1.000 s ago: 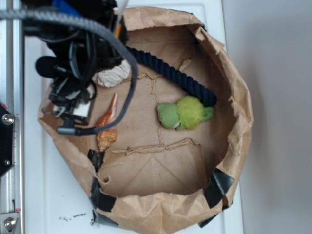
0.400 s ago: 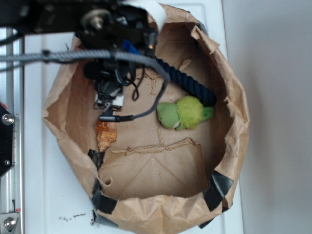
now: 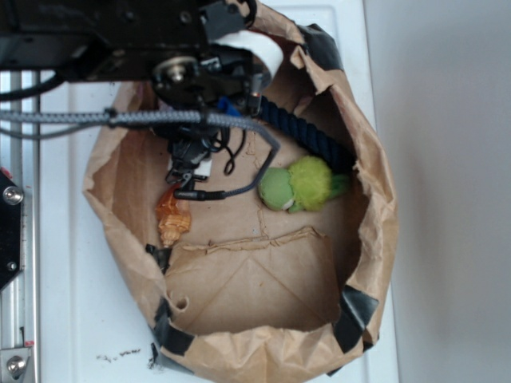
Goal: Grab the white paper.
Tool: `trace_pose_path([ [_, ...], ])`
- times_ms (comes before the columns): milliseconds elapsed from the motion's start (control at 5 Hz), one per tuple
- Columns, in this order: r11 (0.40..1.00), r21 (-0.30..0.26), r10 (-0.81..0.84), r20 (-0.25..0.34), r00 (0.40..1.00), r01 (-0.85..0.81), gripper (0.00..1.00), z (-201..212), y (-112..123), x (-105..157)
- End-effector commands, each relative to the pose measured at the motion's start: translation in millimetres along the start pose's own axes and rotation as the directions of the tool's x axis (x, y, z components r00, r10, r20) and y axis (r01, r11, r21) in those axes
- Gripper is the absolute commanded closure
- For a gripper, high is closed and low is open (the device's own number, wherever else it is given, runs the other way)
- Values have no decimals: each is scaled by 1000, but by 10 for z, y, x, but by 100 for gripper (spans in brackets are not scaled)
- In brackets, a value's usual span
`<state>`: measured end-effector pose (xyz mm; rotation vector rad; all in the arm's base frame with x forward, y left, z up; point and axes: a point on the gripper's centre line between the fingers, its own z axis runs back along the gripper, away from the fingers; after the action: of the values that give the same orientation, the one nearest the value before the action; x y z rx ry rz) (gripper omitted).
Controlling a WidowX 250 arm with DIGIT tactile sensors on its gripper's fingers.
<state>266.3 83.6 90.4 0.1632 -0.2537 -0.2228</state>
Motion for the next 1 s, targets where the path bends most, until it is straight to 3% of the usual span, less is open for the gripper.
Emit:
trace_pose_path([
  [0, 996, 16, -88, 14, 996, 87, 0, -49, -145, -292],
  [400, 996, 29, -89, -10, 996, 89, 0, -93, -156, -373],
  [600, 997, 41, -66, -8, 998, 66, 100, -76, -160, -354],
  [800, 998, 29, -53, -5, 999, 53, 100, -78, -171, -349],
])
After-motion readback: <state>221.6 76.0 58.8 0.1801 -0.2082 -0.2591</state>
